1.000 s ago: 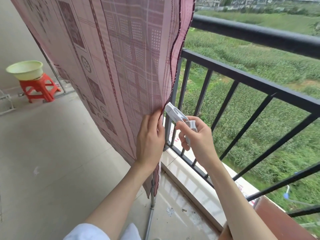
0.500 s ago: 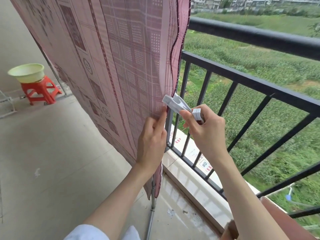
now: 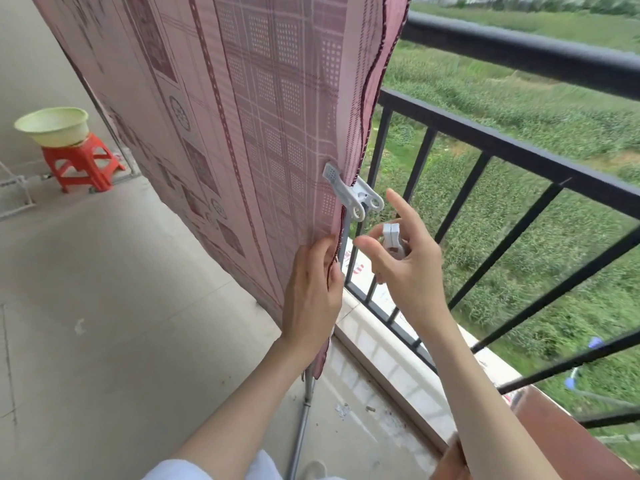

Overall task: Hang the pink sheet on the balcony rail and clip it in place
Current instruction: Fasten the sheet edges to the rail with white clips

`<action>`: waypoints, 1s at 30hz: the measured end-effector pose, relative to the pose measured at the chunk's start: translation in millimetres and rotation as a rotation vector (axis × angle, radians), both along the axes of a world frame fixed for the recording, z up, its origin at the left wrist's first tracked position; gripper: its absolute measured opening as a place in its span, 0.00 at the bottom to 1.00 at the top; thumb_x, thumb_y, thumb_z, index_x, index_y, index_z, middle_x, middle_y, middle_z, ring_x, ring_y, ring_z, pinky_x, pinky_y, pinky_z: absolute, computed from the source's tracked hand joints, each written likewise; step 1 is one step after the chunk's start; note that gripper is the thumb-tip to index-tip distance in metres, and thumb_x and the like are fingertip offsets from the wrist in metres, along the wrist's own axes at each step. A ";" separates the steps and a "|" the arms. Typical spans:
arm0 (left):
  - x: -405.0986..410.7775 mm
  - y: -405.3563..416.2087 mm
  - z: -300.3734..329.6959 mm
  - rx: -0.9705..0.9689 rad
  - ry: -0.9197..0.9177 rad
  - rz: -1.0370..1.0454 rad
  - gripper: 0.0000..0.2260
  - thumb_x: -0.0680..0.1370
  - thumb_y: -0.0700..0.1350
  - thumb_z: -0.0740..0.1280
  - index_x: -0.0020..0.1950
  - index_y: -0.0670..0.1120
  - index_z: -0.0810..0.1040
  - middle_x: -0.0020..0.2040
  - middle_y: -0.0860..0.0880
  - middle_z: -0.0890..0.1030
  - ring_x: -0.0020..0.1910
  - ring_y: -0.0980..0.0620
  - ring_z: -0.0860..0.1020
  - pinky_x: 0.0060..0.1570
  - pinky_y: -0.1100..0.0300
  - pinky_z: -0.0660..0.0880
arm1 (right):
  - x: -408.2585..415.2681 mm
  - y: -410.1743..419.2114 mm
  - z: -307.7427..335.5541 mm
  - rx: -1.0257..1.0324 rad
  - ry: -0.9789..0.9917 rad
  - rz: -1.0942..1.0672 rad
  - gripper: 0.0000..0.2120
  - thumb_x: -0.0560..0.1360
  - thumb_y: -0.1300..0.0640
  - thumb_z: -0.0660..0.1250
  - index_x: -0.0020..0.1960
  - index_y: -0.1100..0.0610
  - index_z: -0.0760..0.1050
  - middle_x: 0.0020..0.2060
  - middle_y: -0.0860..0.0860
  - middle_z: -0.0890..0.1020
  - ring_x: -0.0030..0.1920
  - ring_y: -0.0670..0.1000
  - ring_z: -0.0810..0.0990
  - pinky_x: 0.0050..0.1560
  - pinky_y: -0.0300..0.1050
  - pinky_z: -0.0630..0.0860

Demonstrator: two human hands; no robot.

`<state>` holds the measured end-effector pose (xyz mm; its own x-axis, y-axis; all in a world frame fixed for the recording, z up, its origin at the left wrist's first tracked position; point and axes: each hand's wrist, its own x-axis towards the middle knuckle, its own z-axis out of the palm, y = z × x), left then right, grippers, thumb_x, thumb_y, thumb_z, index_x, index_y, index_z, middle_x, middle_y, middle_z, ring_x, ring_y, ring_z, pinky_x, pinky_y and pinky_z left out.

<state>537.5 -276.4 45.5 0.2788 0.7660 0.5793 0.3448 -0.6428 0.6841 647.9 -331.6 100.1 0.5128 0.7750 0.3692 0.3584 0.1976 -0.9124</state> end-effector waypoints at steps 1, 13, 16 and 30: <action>-2.7 -2.3 -8.8 -0.050 0.011 -0.008 0.14 0.76 0.38 0.64 0.60 0.45 0.70 0.49 0.48 0.72 0.47 0.52 0.74 0.46 0.63 0.70 | 0.0 -2.8 -16.8 -0.015 0.036 -0.006 0.29 0.67 0.44 0.72 0.66 0.43 0.68 0.34 0.49 0.79 0.27 0.47 0.69 0.30 0.44 0.70; -13.2 6.6 -85.7 -0.578 0.421 0.056 0.21 0.74 0.52 0.68 0.60 0.42 0.68 0.59 0.43 0.72 0.59 0.43 0.72 0.51 0.54 0.70 | -20.9 7.2 -188.9 -0.782 -0.145 0.034 0.16 0.73 0.52 0.66 0.60 0.50 0.73 0.40 0.45 0.79 0.42 0.46 0.76 0.42 0.43 0.69; -13.5 13.8 -91.9 -0.600 0.425 0.047 0.12 0.77 0.46 0.64 0.54 0.39 0.70 0.55 0.40 0.75 0.54 0.39 0.74 0.48 0.52 0.71 | -24.2 19.6 -198.1 -0.864 -0.207 -0.015 0.14 0.74 0.51 0.63 0.59 0.51 0.73 0.41 0.51 0.82 0.47 0.55 0.80 0.40 0.45 0.69; -17.8 22.7 -122.6 -0.674 0.348 0.149 0.05 0.76 0.35 0.60 0.41 0.41 0.67 0.41 0.34 0.77 0.41 0.37 0.74 0.35 0.58 0.57 | 5.6 26.3 -209.9 -0.850 -0.156 0.006 0.05 0.76 0.57 0.63 0.48 0.57 0.76 0.45 0.50 0.76 0.45 0.52 0.74 0.42 0.46 0.67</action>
